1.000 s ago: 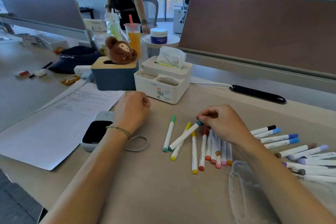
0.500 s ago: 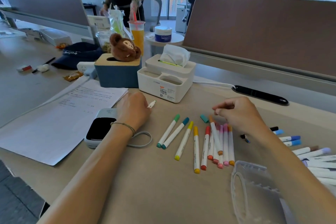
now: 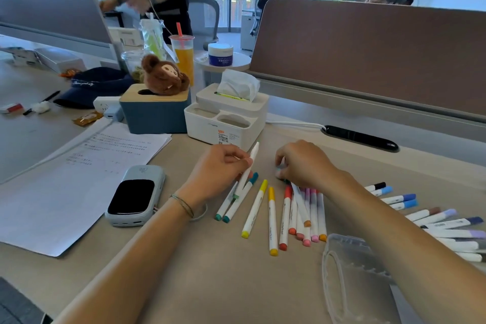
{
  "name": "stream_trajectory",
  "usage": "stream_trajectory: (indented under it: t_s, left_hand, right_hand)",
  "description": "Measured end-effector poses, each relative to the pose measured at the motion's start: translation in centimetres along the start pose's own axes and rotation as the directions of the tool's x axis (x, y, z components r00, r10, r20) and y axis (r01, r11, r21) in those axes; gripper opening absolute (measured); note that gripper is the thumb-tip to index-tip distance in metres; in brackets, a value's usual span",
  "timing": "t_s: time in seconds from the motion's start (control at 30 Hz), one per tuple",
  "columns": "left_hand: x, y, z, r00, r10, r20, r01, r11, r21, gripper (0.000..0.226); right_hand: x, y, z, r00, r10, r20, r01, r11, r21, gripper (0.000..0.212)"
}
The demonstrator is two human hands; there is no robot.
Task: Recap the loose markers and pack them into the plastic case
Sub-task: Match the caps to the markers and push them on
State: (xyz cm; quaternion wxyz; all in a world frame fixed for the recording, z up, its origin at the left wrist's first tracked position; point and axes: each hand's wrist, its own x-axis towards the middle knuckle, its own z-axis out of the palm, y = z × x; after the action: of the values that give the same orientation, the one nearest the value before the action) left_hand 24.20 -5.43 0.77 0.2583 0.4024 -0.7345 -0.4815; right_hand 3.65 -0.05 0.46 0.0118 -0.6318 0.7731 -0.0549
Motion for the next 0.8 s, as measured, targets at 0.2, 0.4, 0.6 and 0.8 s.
stream_trajectory:
  t_s: [0.2, 0.4, 0.6, 0.8]
  left_hand:
    - [-0.5, 0.3, 0.5, 1.000, -0.008, 0.020, 0.009, 0.998, -0.063, 0.012]
    - [-1.4, 0.8, 1.6, 0.995, 0.060, 0.085, -0.051, 0.994, -0.101, 0.008]
    - [-2.0, 1.4, 2.6, 0.981, 0.148, 0.126, -0.135, 0.985, -0.109, 0.008]
    - [-1.8, 0.9, 2.5, 0.973, 0.194, 0.125, -0.188, 0.980, -0.062, 0.008]
  right_hand:
    - [0.0, 0.0, -0.2, 1.000, 0.000, 0.002, 0.000, 0.994, 0.108, 0.025]
    - [-4.9, 0.3, -3.3, 0.914, 0.404, -0.042, -0.118, 0.363, 0.924, 0.006]
    - [-7.0, 0.3, -3.5, 0.878, 0.479, 0.018, -0.076, 0.101, 0.992, 0.009]
    - [-6.9, -0.4, -3.1, 0.881, 0.472, -0.024, -0.078, 0.195, 0.978, 0.006]
